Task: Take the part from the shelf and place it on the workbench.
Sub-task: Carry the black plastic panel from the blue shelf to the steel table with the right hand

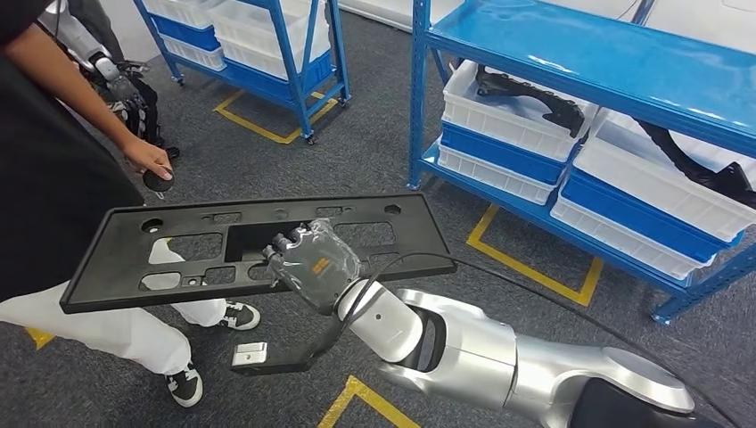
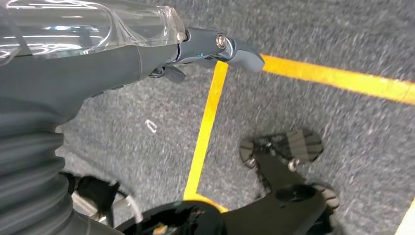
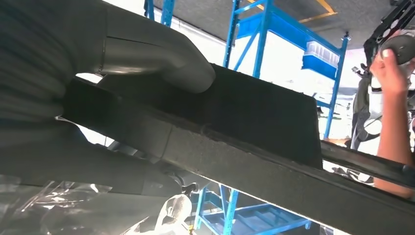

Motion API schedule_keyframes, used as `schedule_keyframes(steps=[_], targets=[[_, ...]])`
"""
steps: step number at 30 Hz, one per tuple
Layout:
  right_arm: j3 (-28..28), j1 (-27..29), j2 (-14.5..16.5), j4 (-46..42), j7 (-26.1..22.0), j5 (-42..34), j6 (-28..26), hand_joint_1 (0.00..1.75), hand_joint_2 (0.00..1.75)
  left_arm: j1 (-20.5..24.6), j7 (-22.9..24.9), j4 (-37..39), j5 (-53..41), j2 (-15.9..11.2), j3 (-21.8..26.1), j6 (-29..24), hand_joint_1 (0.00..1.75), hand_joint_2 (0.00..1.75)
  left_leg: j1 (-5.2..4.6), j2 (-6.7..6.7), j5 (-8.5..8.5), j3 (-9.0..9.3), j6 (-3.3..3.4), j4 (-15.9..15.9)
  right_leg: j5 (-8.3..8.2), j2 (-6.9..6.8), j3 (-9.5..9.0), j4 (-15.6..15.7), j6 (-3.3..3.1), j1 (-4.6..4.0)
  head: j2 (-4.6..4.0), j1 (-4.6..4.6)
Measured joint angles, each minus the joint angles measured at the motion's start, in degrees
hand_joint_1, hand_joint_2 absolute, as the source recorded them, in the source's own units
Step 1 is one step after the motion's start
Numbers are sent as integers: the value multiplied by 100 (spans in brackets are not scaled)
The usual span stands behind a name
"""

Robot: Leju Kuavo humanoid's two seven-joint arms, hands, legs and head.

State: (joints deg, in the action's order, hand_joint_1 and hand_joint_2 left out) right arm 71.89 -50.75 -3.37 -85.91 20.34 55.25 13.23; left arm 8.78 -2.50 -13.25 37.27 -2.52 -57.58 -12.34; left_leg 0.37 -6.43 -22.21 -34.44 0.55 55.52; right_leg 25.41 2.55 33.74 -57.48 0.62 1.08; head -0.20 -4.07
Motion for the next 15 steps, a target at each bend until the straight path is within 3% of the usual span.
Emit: schedule_keyframes(steps=[1,3,5,6,7,8,10,12,14,15], targets=[[-3,-9,0,-25,3,4,4,175,175,-9,1,0,-2,-3,-1,1,0,175,-3,133,-65,-55,-32,111,-8,-60,-2,7,-31,9,0,-9],[-11,-19,-7,-79,11,12,19,175,175,7,1,0,-11,-2,-1,2,0,175,-4,465,-359,-322,-101,681,-7,-180,-7,13,-69,13,0,-28],[-16,-12,-26,-128,19,22,40,175,175,34,1,0,-20,-4,-1,2,0,175,25,580,-658,-695,-150,1434,7,-316,-7,12,-82,1,0,-37],[-16,-7,-38,-151,22,30,53,175,175,36,1,0,-22,-5,-1,2,0,175,32,597,-691,-795,-156,1621,15,-387,-10,12,-81,-3,0,-38],[-16,-4,-47,-174,27,37,62,175,175,34,1,0,-22,-5,-1,2,0,175,33,609,-620,-782,-149,1585,25,-451,-16,11,-77,-6,0,-39],[-17,-4,-53,-200,34,44,68,175,175,33,1,0,-22,-6,-1,2,0,175,25,635,-460,-650,-125,1316,36,-510,-28,11,-69,-10,0,-40],[-22,-10,-63,-255,45,55,71,175,175,48,0,0,-22,-10,-1,2,0,175,-44,845,-107,-227,-21,484,64,-624,-65,15,-44,-25,0,-40],[-27,-15,-75,-296,52,58,72,175,175,77,-2,-1,-22,-13,-1,2,0,175,-130,1012,26,-2,81,10,93,-723,-95,23,-3,-40,0,-40],[-28,-18,-83,-323,55,58,73,175,175,90,-4,-1,-22,-13,-1,2,0,175,-157,933,22,0,128,-46,114,-824,-131,52,49,-46,0,-40],[-31,-18,-90,-338,57,59,73,175,175,79,-4,-1,-22,-12,-1,2,0,175,-139,873,37,22,149,-73,137,-812,-154,47,81,-43,0,-39]])
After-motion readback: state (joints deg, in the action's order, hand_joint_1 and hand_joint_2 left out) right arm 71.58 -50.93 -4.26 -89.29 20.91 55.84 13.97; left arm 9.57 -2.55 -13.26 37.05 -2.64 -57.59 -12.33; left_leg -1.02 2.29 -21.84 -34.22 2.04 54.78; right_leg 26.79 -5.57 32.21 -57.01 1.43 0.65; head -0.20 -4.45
